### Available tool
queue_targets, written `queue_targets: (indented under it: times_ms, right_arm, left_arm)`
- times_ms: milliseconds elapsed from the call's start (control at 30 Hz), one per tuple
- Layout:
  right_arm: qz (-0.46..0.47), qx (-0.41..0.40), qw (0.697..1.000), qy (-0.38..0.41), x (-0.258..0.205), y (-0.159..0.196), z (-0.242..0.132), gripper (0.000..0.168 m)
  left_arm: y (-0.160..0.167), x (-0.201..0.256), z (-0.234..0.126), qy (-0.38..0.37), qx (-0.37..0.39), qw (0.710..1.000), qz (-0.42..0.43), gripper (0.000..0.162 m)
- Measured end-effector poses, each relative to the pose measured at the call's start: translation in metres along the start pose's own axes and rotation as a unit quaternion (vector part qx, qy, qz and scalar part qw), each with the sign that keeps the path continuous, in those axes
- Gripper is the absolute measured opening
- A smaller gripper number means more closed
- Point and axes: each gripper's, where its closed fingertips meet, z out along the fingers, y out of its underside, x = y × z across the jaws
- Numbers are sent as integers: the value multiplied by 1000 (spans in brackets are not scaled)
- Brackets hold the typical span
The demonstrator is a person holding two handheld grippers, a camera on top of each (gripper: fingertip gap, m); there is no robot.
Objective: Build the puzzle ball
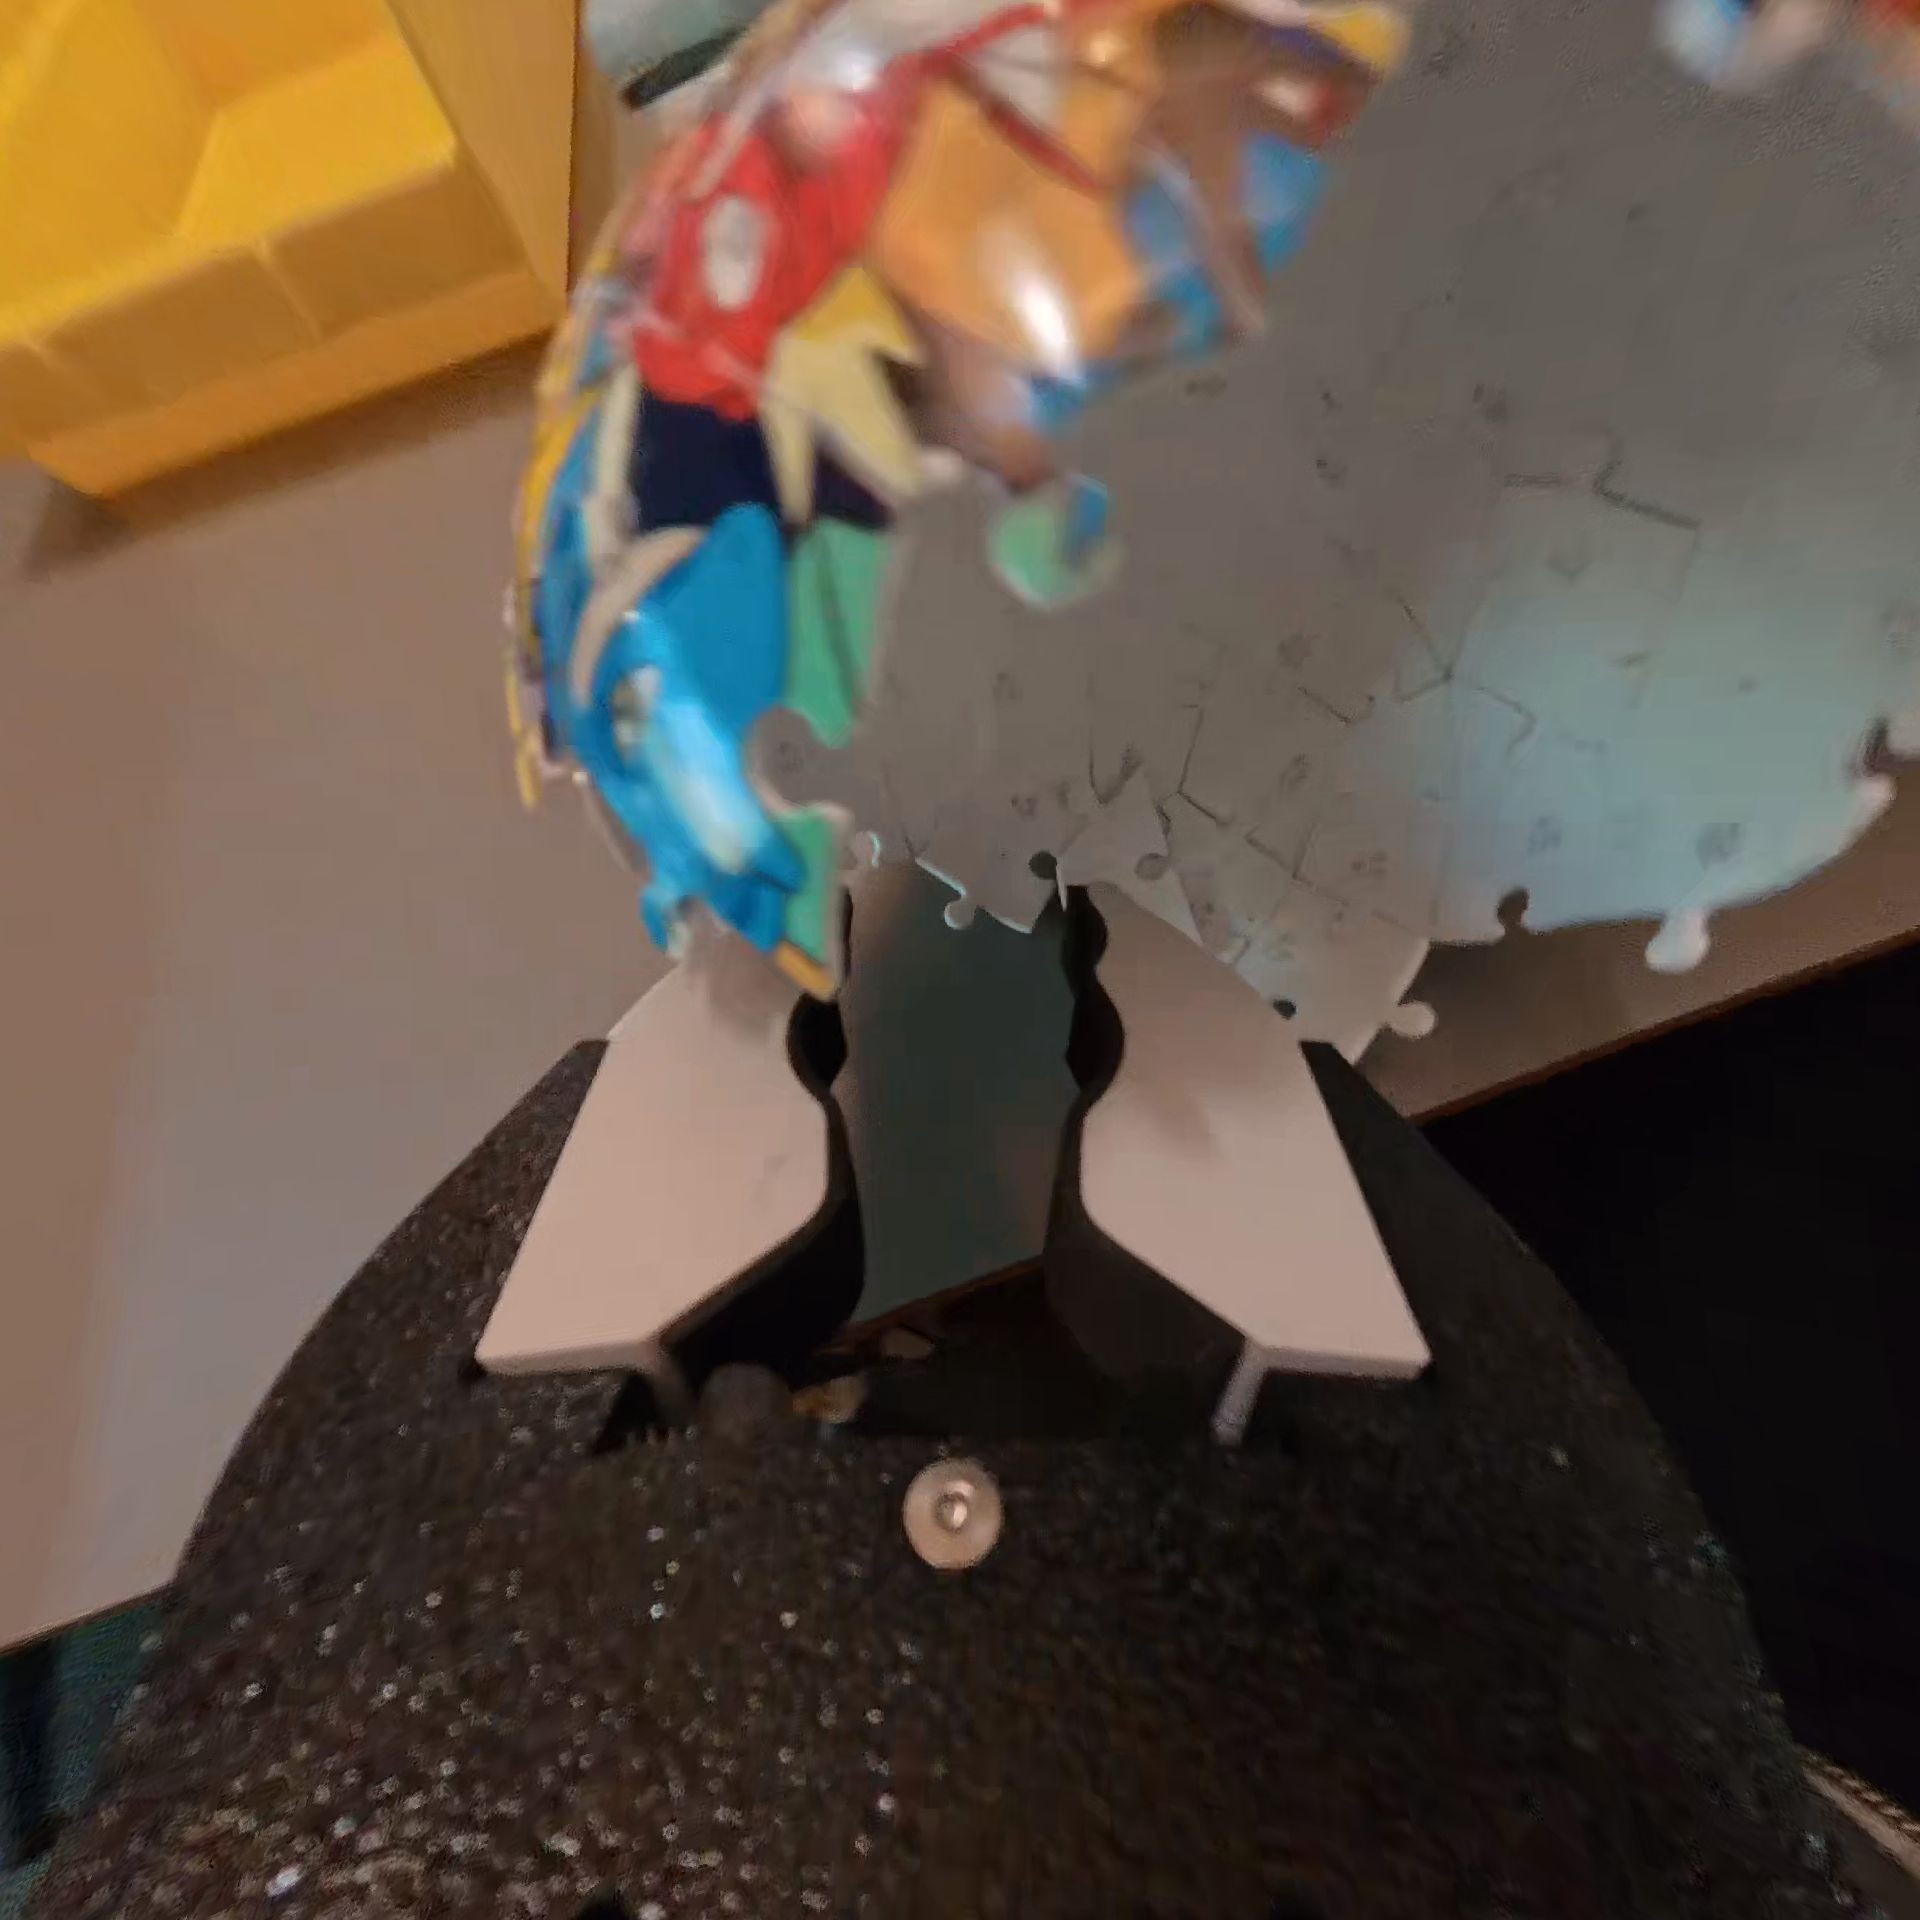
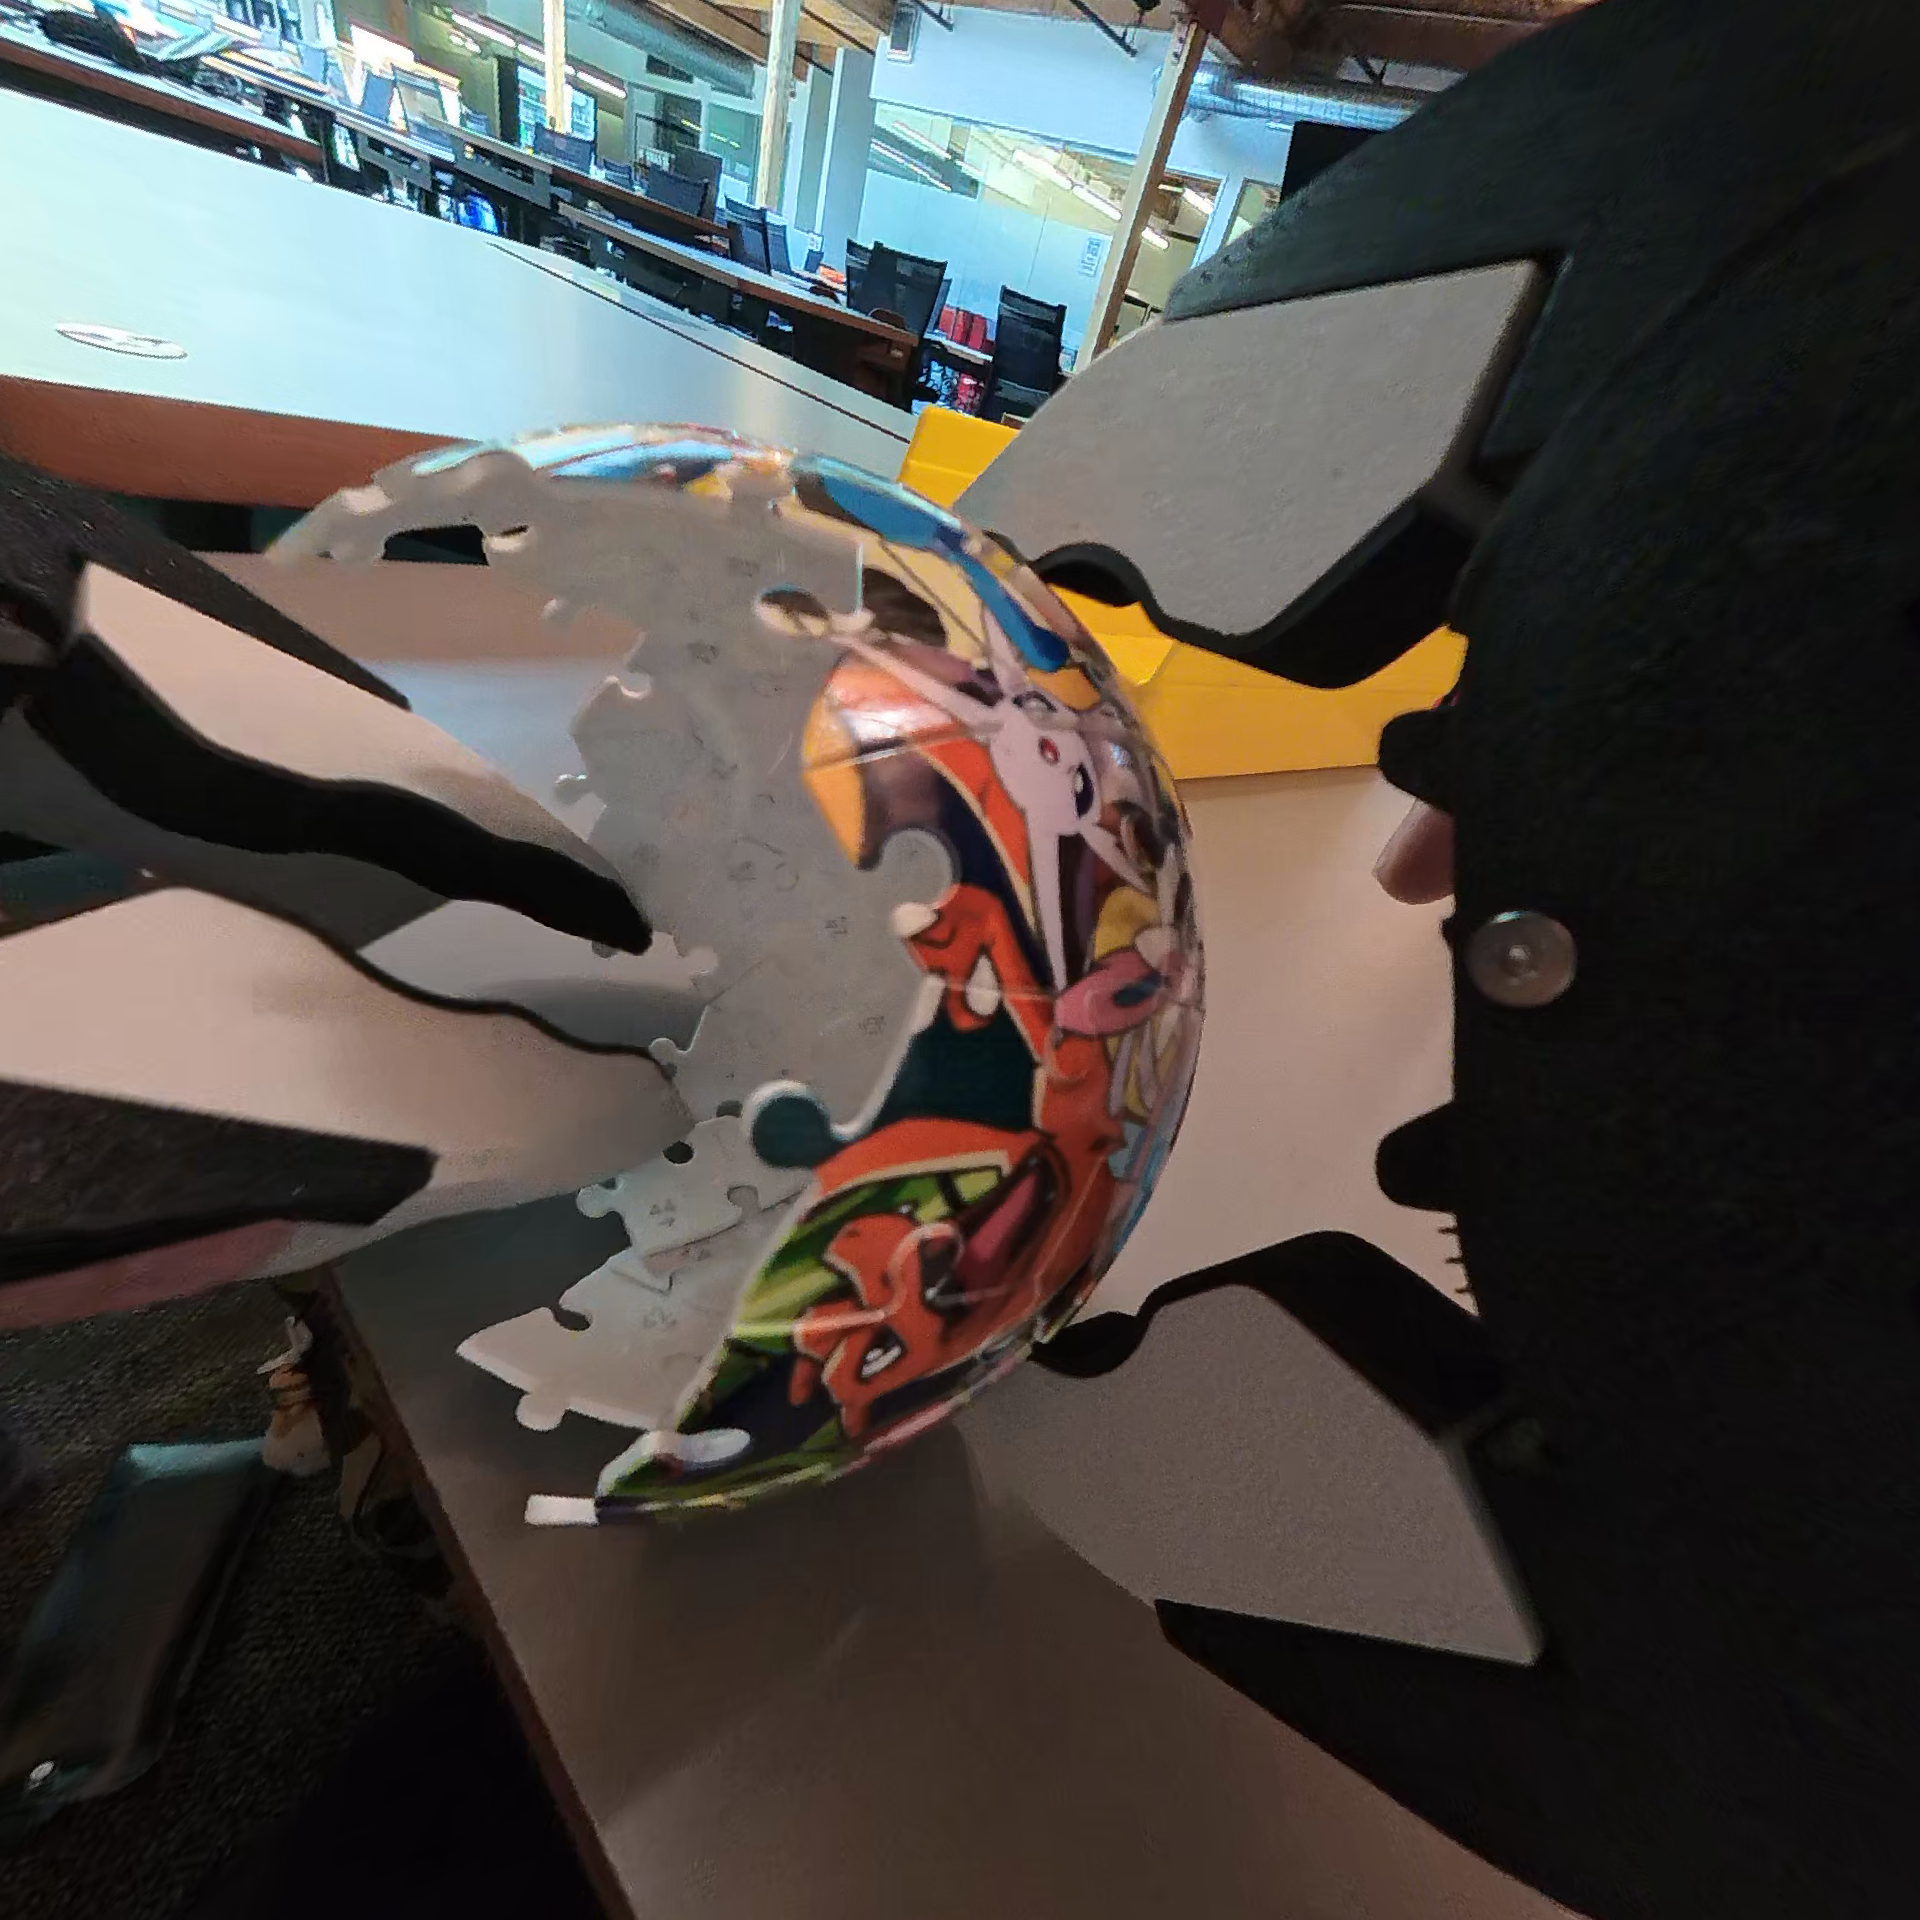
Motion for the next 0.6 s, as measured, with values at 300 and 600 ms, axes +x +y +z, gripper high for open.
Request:
queue_targets:
  times_ms: [300,600]
  right_arm:
    - [-16,-7,1000,17,2,-8,1,135]
    - [-12,-11,1000,7,4,-6,3,134]
  left_arm:
    - [8,-4,5,10,-23,996,-80,65]
    - [16,-25,-1,-27,-17,996,-81,83]
